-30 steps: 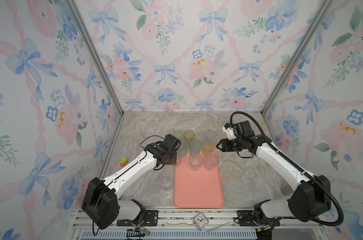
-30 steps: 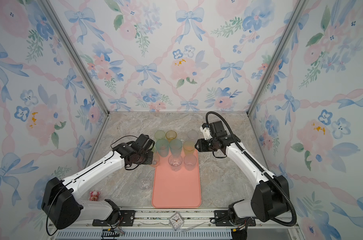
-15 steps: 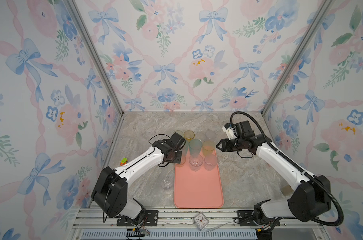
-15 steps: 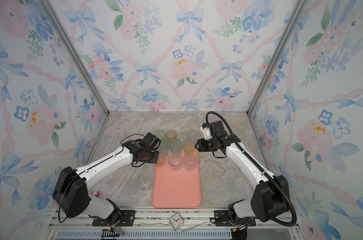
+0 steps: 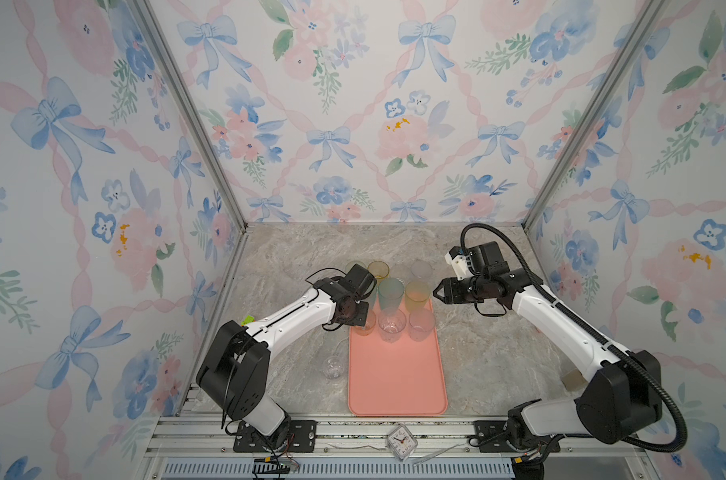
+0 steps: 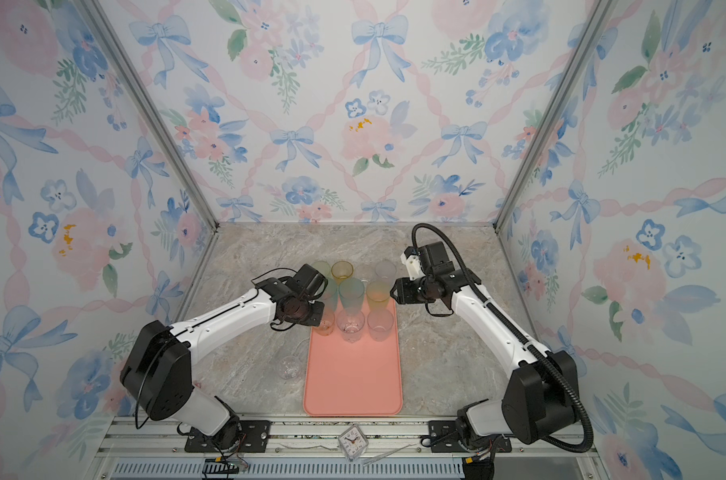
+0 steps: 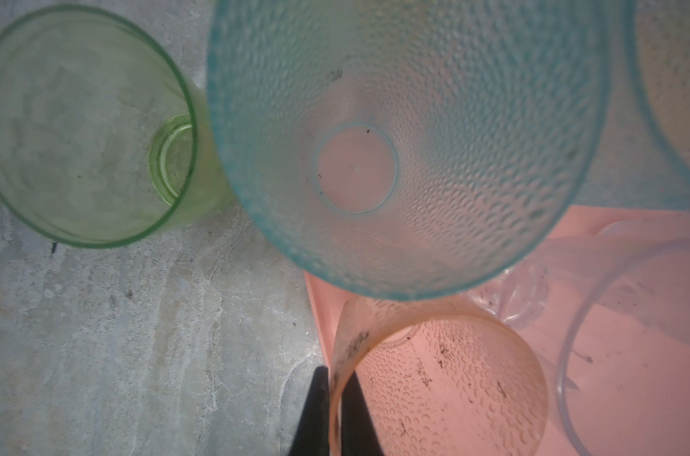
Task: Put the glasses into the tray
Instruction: 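Lower the peach cup onto the tray beside the teal cups, open left gripper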
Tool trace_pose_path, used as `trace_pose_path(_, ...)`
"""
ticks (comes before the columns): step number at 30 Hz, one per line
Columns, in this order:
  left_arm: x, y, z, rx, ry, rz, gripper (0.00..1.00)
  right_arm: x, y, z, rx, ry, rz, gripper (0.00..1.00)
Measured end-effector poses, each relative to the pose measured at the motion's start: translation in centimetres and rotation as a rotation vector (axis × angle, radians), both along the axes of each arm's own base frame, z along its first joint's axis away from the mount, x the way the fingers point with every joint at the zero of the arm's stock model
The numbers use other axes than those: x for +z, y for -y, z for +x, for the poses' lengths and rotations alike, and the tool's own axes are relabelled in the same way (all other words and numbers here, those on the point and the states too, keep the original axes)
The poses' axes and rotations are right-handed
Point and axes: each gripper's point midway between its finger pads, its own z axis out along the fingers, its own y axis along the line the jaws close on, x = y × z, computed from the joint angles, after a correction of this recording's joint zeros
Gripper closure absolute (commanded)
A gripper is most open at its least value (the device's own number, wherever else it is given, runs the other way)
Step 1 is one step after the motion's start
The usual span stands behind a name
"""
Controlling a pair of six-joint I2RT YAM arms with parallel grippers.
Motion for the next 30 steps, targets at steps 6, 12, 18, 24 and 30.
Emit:
trace_pose_path(6,-0.85,0.12,-0.15,-0.01,-0.025,0.009,0.96,0.0,0.0,0.0,0.0,0.0,0.0,0.5)
trace_pose_path(12,-0.85,0.15,-0.17,-0.012,-0.027,0.008,0.91,-0.01,0.0,-0.01,0.0,0.0,0.0,0.5)
trace_pose_path(18,-0.85,0.16,-0.15,-0.022,-0.025,0.011,0.82,-0.01,0.0,-0.01,0.0,0.0,0.0,0.5)
trace_pose_path(24,-0.82,0.17,-0.12,-0.025,-0.023,0.011,0.75,-0.02,0.0,0.0,0.0,-0.001,0.0,0.5)
trace_pose_path(30,-0.57,0.14,-0.07,-0.024,-0.015,0.01,0.73,-0.23,0.01,-0.03,0.0,-0.008,-0.003,0.5)
